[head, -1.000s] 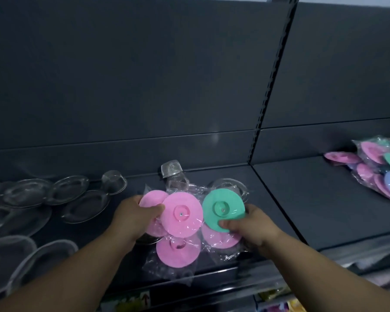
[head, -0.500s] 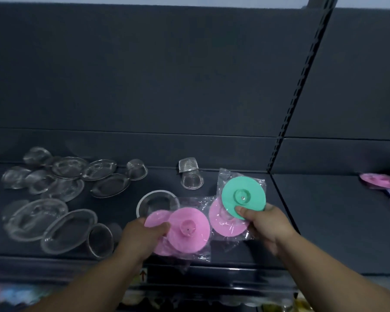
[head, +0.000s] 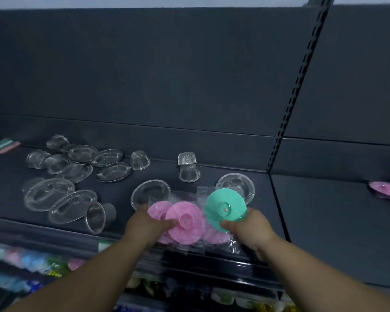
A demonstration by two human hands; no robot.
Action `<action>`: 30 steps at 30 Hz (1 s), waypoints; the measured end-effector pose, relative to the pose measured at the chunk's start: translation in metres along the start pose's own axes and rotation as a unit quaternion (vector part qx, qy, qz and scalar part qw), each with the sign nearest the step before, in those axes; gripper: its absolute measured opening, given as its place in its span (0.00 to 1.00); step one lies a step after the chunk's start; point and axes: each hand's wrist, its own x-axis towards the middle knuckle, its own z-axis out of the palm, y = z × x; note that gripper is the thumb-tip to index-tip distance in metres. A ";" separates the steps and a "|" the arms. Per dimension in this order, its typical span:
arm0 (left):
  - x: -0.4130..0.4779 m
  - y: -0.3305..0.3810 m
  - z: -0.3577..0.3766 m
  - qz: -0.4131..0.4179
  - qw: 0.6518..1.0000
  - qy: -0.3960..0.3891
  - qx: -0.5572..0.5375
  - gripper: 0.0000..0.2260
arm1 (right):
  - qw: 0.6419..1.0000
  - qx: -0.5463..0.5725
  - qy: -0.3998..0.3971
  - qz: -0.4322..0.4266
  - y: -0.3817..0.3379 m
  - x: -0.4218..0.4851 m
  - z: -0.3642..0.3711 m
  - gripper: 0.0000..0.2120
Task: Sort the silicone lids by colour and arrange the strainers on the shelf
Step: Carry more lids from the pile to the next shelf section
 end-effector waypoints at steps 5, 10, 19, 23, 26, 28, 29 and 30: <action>-0.005 0.002 0.002 0.014 0.997 -0.002 -0.069 0.31 | 0.994 0.108 -0.012 0.015 0.007 -0.007 -0.002 0.14; -0.007 0.011 -0.004 0.063 0.996 -0.031 -0.054 0.27 | 0.986 0.167 -0.006 0.021 0.009 -0.017 -0.004 0.16; 0.017 0.053 -0.036 0.173 0.978 -0.082 -0.087 0.26 | 0.968 0.238 0.085 -0.003 -0.039 -0.037 -0.006 0.13; 0.023 0.064 -0.038 0.189 0.968 -0.123 -0.108 0.31 | 0.958 0.247 0.146 -0.006 -0.049 -0.051 -0.004 0.12; 0.022 0.066 -0.027 0.209 0.956 -0.171 -0.115 0.19 | 0.946 0.255 0.199 0.009 -0.039 -0.067 -0.005 0.12; 0.014 0.065 -0.016 0.223 0.944 -0.210 -0.121 0.18 | 0.933 0.269 0.235 0.026 -0.027 -0.084 -0.010 0.12; 0.008 0.066 -0.009 0.230 0.939 -0.227 -0.117 0.19 | 0.926 0.276 0.254 0.035 -0.020 -0.095 -0.013 0.12; 0.002 0.066 -0.002 0.238 0.934 -0.243 -0.111 0.21 | 0.919 0.282 0.271 0.041 -0.013 -0.108 -0.018 0.12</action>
